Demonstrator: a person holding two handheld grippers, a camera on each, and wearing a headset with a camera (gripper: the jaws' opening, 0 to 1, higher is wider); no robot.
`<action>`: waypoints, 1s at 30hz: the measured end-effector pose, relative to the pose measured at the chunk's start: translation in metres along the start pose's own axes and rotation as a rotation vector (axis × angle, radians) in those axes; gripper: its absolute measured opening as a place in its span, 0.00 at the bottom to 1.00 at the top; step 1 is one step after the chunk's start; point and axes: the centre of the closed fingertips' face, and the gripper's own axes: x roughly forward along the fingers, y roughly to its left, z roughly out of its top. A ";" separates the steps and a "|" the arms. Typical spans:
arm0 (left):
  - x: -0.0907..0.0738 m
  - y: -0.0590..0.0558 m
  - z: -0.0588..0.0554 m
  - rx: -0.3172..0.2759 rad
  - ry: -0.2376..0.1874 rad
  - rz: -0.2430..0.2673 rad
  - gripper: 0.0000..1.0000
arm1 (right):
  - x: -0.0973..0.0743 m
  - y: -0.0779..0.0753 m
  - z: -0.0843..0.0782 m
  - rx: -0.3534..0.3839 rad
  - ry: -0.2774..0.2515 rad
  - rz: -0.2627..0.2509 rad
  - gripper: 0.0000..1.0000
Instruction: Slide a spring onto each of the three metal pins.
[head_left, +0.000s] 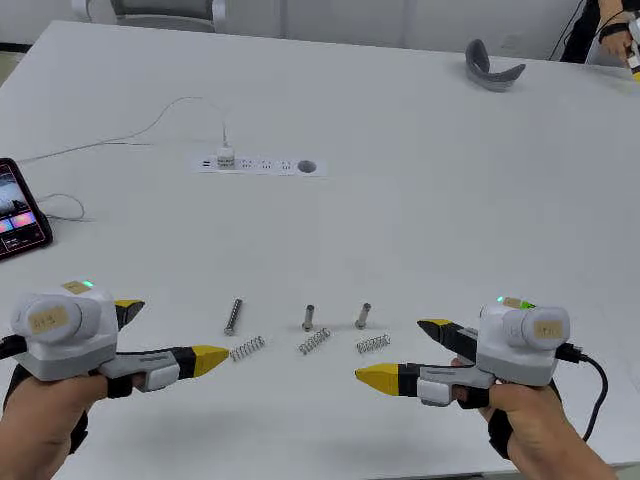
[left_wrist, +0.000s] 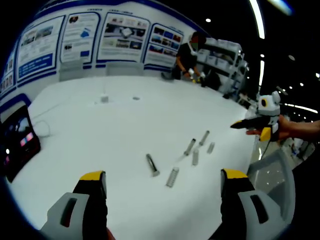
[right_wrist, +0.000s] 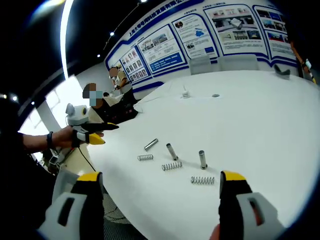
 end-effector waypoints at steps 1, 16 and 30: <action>0.002 0.000 0.000 0.000 0.004 -0.003 0.96 | 0.000 0.000 0.000 0.001 -0.001 0.000 0.99; 0.028 -0.001 0.005 0.020 0.036 -0.038 0.95 | -0.002 -0.003 -0.006 0.014 0.003 -0.003 0.99; 0.052 0.002 0.005 0.028 0.073 -0.053 0.93 | -0.004 -0.004 -0.009 0.027 0.006 -0.006 0.99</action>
